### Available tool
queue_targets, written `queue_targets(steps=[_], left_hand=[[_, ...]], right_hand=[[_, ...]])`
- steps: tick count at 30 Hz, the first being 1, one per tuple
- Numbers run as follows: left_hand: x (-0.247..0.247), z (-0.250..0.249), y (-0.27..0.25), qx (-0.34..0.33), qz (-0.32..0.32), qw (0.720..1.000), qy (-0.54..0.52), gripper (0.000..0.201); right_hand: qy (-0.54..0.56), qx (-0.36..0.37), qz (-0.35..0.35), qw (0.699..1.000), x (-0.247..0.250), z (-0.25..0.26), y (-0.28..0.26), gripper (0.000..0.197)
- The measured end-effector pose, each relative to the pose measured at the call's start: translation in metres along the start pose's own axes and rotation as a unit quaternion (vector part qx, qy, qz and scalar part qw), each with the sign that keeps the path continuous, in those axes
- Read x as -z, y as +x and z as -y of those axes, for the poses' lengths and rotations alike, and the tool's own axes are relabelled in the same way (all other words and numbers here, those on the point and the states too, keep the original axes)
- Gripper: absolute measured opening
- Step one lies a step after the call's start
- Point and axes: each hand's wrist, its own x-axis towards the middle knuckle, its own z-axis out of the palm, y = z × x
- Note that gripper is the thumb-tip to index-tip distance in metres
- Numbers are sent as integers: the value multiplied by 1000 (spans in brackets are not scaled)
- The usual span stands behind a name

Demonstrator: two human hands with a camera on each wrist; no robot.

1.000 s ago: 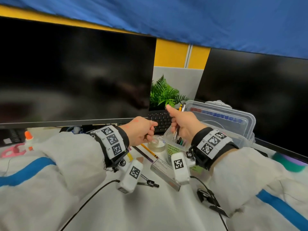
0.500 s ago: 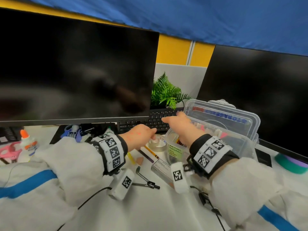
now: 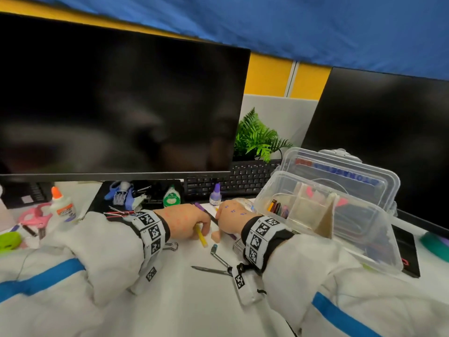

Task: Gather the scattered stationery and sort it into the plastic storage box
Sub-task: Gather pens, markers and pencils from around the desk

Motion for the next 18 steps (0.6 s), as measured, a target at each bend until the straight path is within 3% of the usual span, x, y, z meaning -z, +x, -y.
queue_targets(steps=[4,10,14,18], left_hand=[[-2,6,-5,-23,-16,1000,-9,12],[9,16,-24,6,-131,988,-80,4],[16,21,-35,47,-190,952,-233,5],[18,22,-38,46,-211,916,-338,10]], right_hand=[[-39,6,-13,999,-7,-3,0,37],[27,-24,-63,997,-6,-6,-2,24],[-79,17,-57,995,-9,-11,-10,29],[-143,27,-62,987,-12,-10,-4,26]])
